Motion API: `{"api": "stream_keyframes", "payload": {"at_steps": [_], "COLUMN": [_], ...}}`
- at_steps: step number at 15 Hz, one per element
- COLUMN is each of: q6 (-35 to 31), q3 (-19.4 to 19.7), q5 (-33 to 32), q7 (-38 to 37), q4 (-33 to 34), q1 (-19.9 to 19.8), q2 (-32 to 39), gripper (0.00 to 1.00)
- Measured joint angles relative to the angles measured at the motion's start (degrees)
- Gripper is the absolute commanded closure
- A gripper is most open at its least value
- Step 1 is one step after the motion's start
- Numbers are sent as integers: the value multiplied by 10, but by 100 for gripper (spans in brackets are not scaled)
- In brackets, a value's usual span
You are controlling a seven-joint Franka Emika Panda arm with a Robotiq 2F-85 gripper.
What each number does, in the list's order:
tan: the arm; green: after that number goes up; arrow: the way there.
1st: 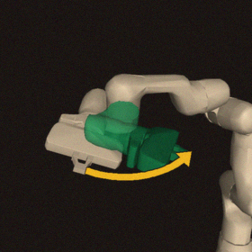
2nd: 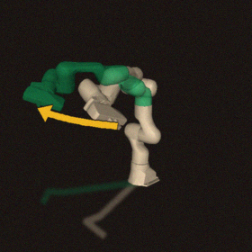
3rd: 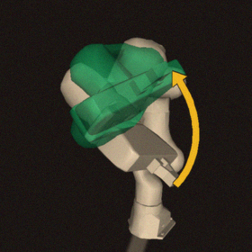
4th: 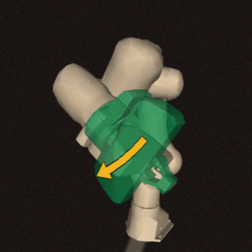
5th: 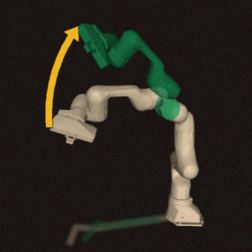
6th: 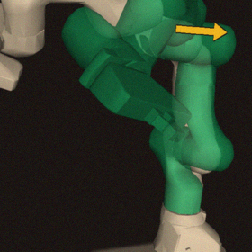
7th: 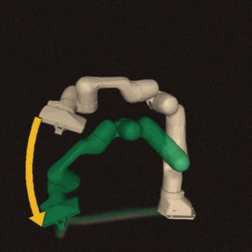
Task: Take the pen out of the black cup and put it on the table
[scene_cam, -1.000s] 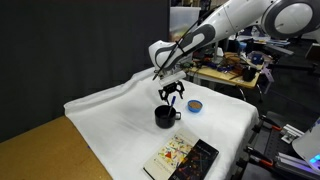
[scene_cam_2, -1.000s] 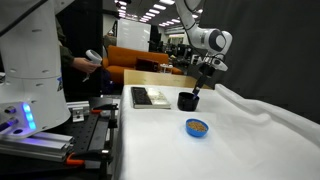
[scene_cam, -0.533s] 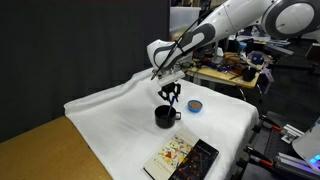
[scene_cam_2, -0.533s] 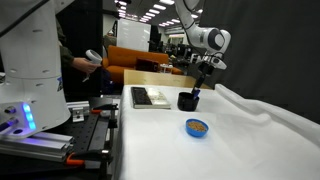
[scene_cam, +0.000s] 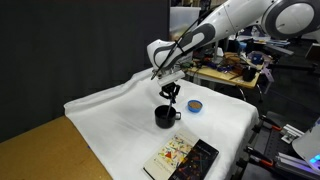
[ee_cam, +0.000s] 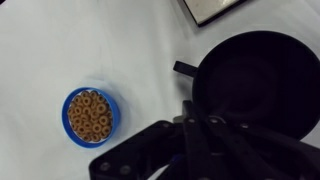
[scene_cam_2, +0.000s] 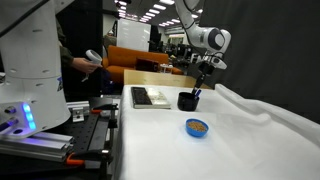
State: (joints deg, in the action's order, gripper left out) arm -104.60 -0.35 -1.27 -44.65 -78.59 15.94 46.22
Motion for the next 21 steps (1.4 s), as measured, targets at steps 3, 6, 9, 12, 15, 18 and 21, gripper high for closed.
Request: {"api": "stream_keyframes", "payload": {"at_steps": [3, 6, 9, 12, 15, 18, 21], "q6": [0, 0, 0, 0, 0, 0, 0], "q3": [0, 0, 0, 0, 0, 0, 0], "q5": [0, 0, 0, 0, 0, 0, 0], "q7": [0, 0, 0, 0, 0, 0, 0], "q4": [0, 0, 0, 0, 0, 0, 0], "q1": [0, 0, 0, 0, 0, 0, 0], "q2": [0, 0, 0, 0, 0, 0, 0], "gripper": [88, 88, 88, 88, 88, 88, 88]}}
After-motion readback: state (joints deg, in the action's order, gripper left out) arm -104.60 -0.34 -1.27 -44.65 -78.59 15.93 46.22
